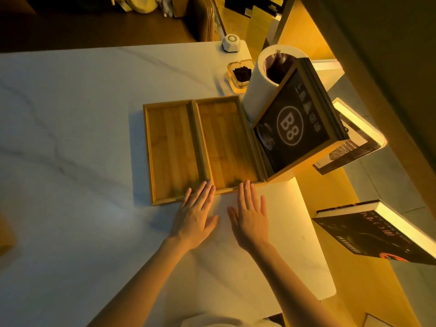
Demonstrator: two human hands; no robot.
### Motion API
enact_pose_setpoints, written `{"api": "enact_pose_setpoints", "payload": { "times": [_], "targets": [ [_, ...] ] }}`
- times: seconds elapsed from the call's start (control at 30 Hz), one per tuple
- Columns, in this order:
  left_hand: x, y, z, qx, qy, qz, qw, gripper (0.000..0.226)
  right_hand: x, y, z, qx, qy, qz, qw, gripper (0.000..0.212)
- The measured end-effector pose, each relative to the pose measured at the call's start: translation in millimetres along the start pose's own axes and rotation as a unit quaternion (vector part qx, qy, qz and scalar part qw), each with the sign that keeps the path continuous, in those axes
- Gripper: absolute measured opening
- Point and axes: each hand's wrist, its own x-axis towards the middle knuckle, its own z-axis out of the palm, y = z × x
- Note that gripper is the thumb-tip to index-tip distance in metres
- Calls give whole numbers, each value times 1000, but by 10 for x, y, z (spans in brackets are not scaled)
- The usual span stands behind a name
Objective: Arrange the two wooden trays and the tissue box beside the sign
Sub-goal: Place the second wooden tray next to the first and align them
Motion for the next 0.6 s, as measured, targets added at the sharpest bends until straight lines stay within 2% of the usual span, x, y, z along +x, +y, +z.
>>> {"api": "enact_pose_setpoints", "payload": {
  "times": [0.6],
  "targets": [
    [16, 29, -57, 20, 18, -1, 1000, 67, 34, -14, 52, -7, 32, -6, 999, 78]
  ]
}}
